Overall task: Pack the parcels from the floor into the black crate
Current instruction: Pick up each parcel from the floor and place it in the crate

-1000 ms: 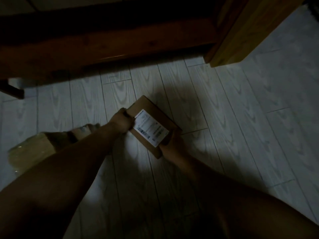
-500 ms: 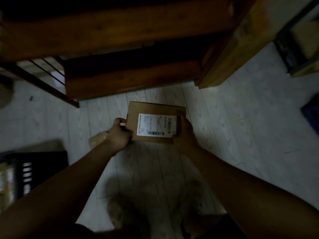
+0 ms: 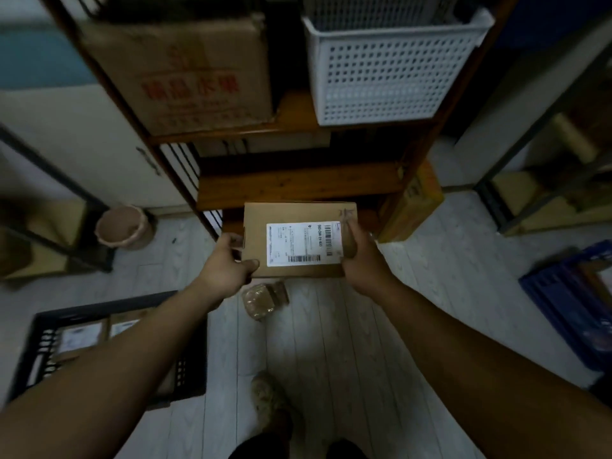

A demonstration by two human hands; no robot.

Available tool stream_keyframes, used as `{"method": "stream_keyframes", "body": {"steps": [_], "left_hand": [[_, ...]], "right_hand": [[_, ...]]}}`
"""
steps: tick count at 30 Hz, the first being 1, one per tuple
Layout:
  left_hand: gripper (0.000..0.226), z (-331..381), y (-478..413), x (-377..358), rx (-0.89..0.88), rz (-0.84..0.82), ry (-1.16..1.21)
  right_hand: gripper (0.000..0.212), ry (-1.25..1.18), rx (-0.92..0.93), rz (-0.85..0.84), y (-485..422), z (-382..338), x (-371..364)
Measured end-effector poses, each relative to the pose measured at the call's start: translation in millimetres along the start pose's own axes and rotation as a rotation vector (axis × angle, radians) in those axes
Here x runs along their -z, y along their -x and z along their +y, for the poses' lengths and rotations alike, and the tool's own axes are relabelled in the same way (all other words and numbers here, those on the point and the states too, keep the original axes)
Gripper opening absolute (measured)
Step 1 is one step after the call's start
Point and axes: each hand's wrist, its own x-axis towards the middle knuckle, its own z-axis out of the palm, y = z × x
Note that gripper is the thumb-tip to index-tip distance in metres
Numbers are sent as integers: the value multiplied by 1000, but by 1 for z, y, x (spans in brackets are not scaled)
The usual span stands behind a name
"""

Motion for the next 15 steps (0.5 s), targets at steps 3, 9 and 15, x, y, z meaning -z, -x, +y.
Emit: {"method": "stream_keyframes", "body": {"steps": [3,9,15], "left_hand": [[41,11,50,19,-40,102,-2],[34,19,147,66,-63,238,7],[37,7,216,139,-83,316,-29]], "right_hand": [[75,40,97,-12,31,-24,3],[77,-6,162,-89,89,-69,0],[70,-9,289,-150,135,-121,-38]]}}
